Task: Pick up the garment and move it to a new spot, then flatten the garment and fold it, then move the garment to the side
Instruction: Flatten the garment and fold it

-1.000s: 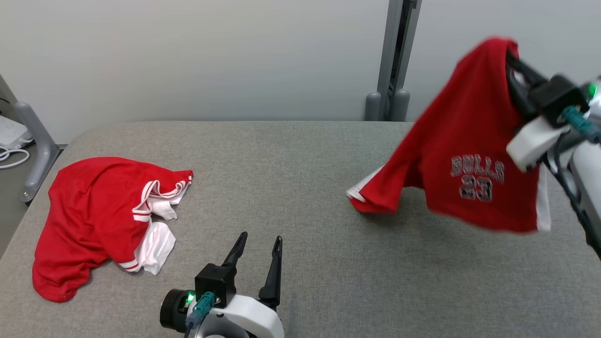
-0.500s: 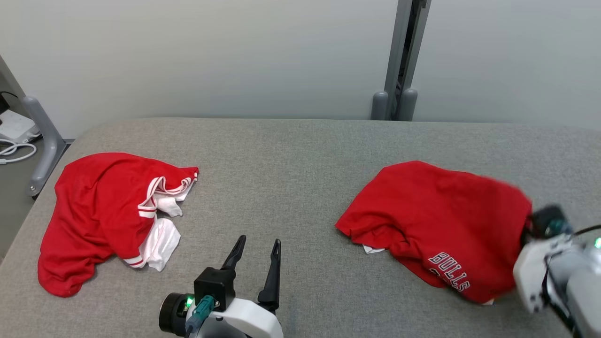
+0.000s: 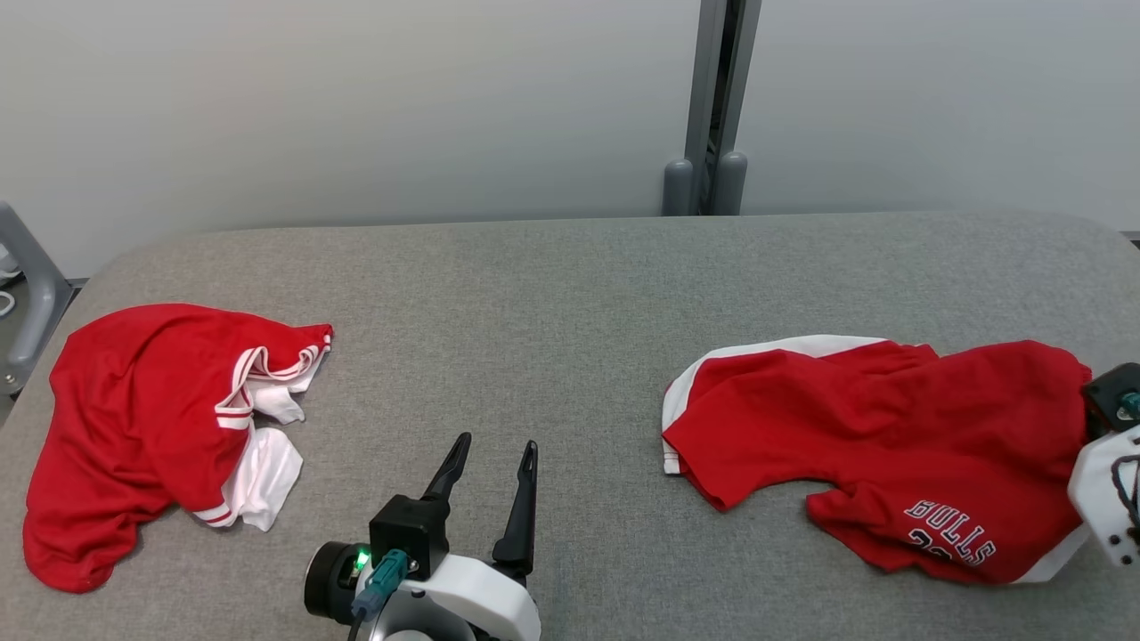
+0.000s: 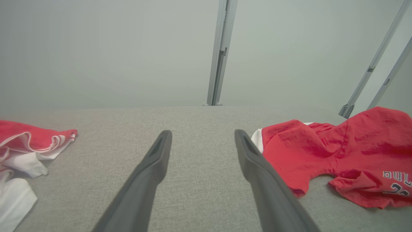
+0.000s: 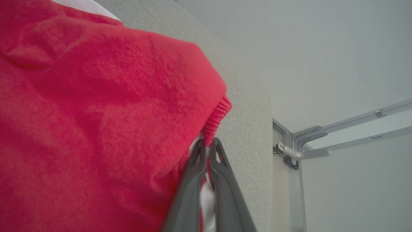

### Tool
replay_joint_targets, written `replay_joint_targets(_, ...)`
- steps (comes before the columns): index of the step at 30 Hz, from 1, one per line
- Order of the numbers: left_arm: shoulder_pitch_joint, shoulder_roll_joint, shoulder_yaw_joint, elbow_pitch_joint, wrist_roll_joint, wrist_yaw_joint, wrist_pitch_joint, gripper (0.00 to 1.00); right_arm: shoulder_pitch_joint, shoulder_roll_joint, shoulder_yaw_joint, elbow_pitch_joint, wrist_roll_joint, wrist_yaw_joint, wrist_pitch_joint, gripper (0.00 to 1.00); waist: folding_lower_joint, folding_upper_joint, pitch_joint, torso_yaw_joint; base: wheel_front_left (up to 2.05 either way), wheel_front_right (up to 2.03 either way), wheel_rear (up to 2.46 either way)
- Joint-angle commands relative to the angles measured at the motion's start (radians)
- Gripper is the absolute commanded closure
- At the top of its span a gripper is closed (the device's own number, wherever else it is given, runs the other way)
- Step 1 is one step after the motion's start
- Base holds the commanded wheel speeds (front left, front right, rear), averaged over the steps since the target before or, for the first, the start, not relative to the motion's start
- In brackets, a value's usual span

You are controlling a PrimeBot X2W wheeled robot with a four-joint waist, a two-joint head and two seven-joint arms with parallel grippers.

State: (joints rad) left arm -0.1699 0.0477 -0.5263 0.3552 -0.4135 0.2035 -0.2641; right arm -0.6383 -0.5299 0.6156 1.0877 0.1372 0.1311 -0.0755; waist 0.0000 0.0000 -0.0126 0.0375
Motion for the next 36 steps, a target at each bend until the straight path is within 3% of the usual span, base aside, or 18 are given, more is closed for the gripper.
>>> replay_joint_targets(1, -0.011, 0.005, 0.001, -0.002, -0.001, 0.005, 0.000, 0.00, 0.004, 0.020, -0.010, 0.014, 0.013, 0.000, -0.011, 1.00, 0.0000, 0.0000, 0.002, -0.004, 0.00, 0.00, 0.00)
replay_joint_targets(2, -0.012, 0.005, 0.001, -0.003, -0.003, 0.006, 0.000, 0.00, 0.004, 0.028, -0.017, 0.024, 0.017, -0.001, -0.015, 1.00, 0.0000, 0.0000, 0.002, -0.006, 0.00, 0.00, 0.00)
replay_joint_targets(3, -0.012, 0.005, 0.001, -0.003, -0.004, 0.006, 0.000, 0.00, -0.006, 0.029, -0.027, 0.031, 0.018, -0.001, -0.022, 0.63, 0.0000, 0.0000, 0.003, -0.007, 0.00, 0.00, 0.00)
replay_joint_targets(4, -0.012, 0.005, 0.001, -0.004, -0.006, 0.007, 0.000, 0.00, -0.015, 0.033, -0.041, 0.042, 0.024, -0.001, -0.024, 0.00, 0.0000, 0.0000, 0.004, -0.009, 0.00, 0.00, 0.00)
replay_joint_targets(13, -0.015, 0.005, 0.012, -0.005, -0.003, 0.010, 0.000, 0.00, -0.071, 0.070, -0.155, 0.094, -0.040, -0.001, -0.117, 0.00, 0.0000, 0.0000, 0.007, -0.034, 0.00, 0.00, 0.00)
replay_joint_targets(17, -0.020, 0.005, 0.016, -0.008, -0.002, 0.012, 0.000, 0.00, -0.081, 0.105, -0.239, 0.050, -0.046, -0.001, -0.173, 0.00, 0.0000, 0.0000, 0.003, -0.054, 0.00, 0.00, 0.00)
replay_joint_targets(20, -0.020, 0.005, 0.020, -0.012, -0.003, 0.012, 0.000, 0.00, -0.037, 0.140, -0.301, -0.039, -0.024, -0.001, -0.190, 0.00, 0.0000, 0.0000, 0.002, -0.071, 0.00, 0.00, 0.00)
replay_joint_targets(24, -0.020, 0.005, 0.025, -0.014, -0.008, 0.013, 0.000, 0.00, 0.085, 0.168, -0.406, -0.262, -0.003, -0.001, -0.190, 0.00, 0.0000, 0.0000, 0.006, -0.092, 0.00, 0.00, 0.00)
replay_joint_targets(25, -0.021, 0.005, 0.028, -0.013, -0.009, 0.013, 0.000, 0.00, 0.162, 0.199, -0.467, -0.372, 0.002, 0.000, -0.191, 0.00, 0.0000, 0.0000, 0.010, -0.103, 0.00, 0.00, 0.00)
replay_joint_targets(28, -0.026, 0.005, 0.033, 0.001, -0.009, 0.007, 0.000, 0.00, 0.276, 0.247, -0.536, -0.507, -0.016, 0.000, -0.191, 0.00, 0.0000, 0.0000, 0.020, -0.127, 0.00, 0.00, 0.00)
replay_joint_targets(36, -0.082, 0.005, 0.041, 0.063, 0.004, -0.006, 0.000, 0.00, 0.375, 0.310, -0.540, -0.661, -0.048, 0.000, -0.191, 0.00, 0.0000, 0.0000, 0.067, -0.215, 0.00, 0.00, 0.00)
